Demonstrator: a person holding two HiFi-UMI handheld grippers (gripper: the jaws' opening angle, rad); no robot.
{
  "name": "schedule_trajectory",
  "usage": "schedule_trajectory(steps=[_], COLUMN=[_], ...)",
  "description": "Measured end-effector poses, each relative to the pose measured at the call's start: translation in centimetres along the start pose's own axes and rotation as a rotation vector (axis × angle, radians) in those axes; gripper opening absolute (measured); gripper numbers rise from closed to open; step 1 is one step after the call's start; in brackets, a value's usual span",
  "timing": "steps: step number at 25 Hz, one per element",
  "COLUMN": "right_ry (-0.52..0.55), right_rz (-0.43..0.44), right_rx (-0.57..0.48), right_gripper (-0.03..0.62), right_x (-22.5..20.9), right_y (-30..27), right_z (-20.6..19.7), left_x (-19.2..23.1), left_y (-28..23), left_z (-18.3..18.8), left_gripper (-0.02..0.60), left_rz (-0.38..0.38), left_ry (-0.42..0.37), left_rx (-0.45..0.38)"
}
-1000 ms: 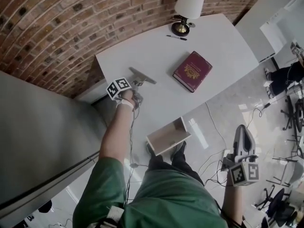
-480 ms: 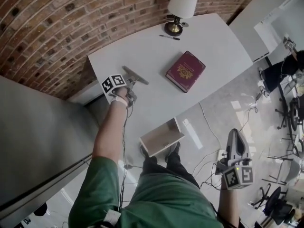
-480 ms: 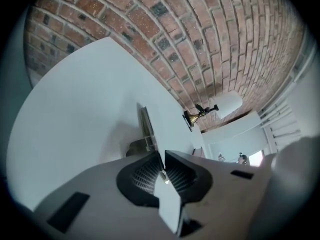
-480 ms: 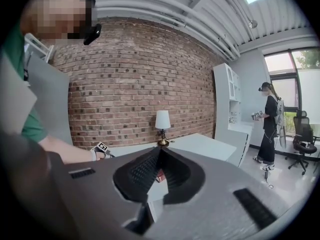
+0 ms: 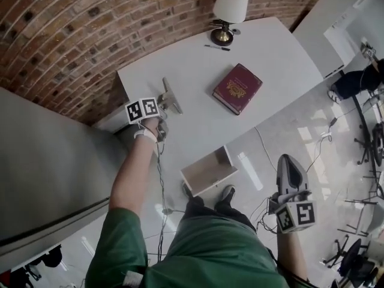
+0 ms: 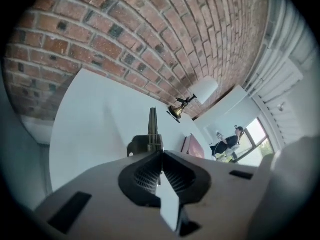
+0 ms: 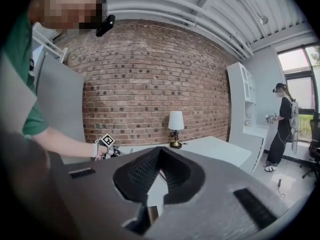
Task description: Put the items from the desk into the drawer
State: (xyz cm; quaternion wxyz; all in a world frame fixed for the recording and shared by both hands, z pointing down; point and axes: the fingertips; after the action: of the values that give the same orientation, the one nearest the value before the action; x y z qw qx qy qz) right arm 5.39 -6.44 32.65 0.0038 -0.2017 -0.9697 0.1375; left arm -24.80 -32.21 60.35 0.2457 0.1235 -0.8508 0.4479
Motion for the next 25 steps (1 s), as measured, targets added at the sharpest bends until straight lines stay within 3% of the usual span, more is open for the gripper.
schedule_trajectory(steps=[5,8,13,18,25], right_ry=[-0.016,-0.019,-0.091,-0.142,-0.197], right_rz=[0.084,0.116,0.149,0.187,0.199], right_rx=[-0.047,-0.076,-0.091,-0.109,-0.125], right_gripper=[0.003,0.003,0.003,0.003,0.003], right_x=[0.5,0.0,-1.0,-2.4,-4.8], right_y=[-1.2,-1.8,-0.9,0.4,1.6], right_z=[0.9,1.2,-0.8,-2.5,-3.8], left_x=[-2.5,-4.1,-6.2,-9.6,-14.3], left_y=[5.5,8.2,11.2,13.2,15.0], left_z=[-1.5,-2.4,-5.5,-11.7,-20.4], left_gripper=[0.012,0.012,0.012,0.012,0.012], left_rz=[0.005,0.007,0.114,0.093,0.095], left_ry=[-0.243,-0.346,-0.596,-0.749,-1.07], left_rx=[-0.004,-0.017,-0.003,0.056,0.107])
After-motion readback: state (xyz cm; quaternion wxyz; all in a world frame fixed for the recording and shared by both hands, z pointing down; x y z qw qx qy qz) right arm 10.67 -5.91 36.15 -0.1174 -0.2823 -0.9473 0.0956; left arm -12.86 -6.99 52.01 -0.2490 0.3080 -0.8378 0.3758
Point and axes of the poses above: the fingertips, and each gripper's own axes: y backward along the fingers, x to its left, z out of its top, and after that the axes turned 13 degrees about z, right-handed
